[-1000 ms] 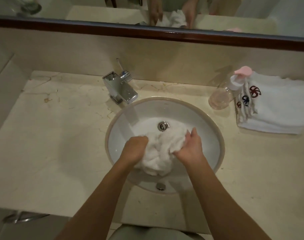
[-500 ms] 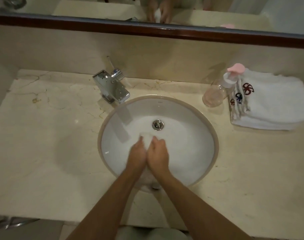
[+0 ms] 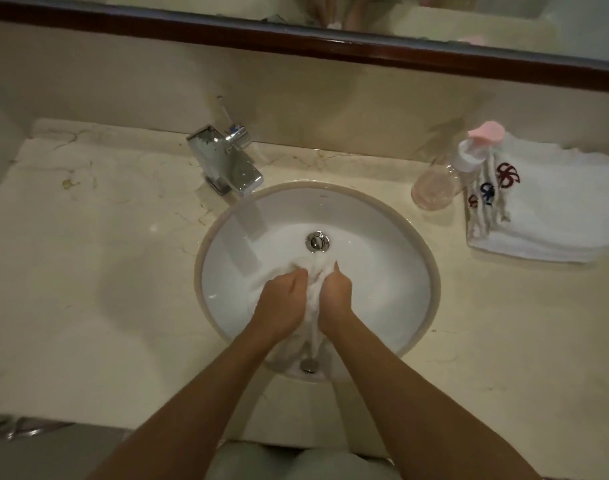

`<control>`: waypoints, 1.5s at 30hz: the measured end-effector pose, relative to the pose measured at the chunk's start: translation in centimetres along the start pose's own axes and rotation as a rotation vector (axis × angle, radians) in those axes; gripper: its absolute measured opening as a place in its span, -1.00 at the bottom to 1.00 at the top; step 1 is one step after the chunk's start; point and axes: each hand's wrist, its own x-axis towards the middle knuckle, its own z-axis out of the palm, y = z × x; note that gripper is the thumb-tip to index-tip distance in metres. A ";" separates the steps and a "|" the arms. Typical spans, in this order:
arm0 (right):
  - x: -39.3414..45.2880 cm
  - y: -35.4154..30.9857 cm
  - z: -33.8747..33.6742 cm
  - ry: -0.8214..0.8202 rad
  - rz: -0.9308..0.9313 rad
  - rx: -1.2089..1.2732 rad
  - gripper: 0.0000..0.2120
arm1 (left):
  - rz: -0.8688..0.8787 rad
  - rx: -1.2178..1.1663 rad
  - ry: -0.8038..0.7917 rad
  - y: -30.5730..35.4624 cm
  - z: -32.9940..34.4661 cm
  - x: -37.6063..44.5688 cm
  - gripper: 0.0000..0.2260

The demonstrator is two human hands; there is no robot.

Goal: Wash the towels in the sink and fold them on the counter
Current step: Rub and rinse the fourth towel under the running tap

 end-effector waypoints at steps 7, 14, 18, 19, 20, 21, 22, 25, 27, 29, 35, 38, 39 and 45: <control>1.2 -2.0 -2.6 0.145 -0.413 -0.271 -0.64 | 0.255 0.169 -0.190 -1.8 -0.6 -2.7 -0.61; 2.4 -2.7 -10.4 -0.323 0.154 0.429 -0.71 | -0.518 -0.984 -0.168 -4.5 -1.1 -0.5 -0.77; -0.9 1.6 -11.1 -0.416 0.447 0.341 -0.50 | -0.639 -1.139 -0.323 -4.4 -0.4 -1.2 -0.73; -1.9 2.2 -10.3 -0.416 0.467 0.319 -0.49 | -0.578 -0.951 -0.290 -4.1 0.5 -1.4 -0.73; -2.4 2.6 -9.3 -0.374 0.451 0.287 -0.55 | -0.464 -0.678 -0.264 -3.4 1.1 -1.7 -0.74; -3.1 2.8 -8.2 -0.314 0.400 0.233 -0.63 | -0.346 -0.398 -0.233 -2.8 1.7 -1.8 -0.72; -3.7 3.0 -7.1 -0.253 0.331 0.187 -0.70 | -0.244 -0.154 -0.202 -2.5 2.0 -1.6 -0.66; -5.3 2.3 -3.6 -0.233 0.109 0.066 -0.81 | -0.240 0.035 -0.067 -1.5 0.8 0.6 -0.47; -5.1 1.1 -2.3 -0.100 -0.143 -0.098 -0.74 | -0.254 0.019 -0.085 -0.5 0.8 0.5 -0.44; -3.7 -0.9 -1.9 0.134 -0.272 -0.151 -0.63 | -0.154 0.013 -0.126 0.5 1.4 -1.1 -0.45; -4.9 -1.3 0.6 -0.049 -0.380 -0.241 -0.68 | -0.265 -0.172 -0.133 1.6 -0.8 1.0 -0.06; -3.2 -3.9 0.9 0.155 -0.446 -0.136 -0.65 | -0.168 -0.131 -0.111 1.8 0.2 -0.3 -0.36; -2.2 -5.1 0.6 0.224 -0.399 -0.085 -0.65 | -0.070 -0.004 -0.141 2.1 0.6 -1.5 -0.47; -1.5 -5.2 -1.4 -0.143 0.049 0.272 -0.64 | -0.290 -0.281 -0.030 1.3 -1.4 0.7 -0.42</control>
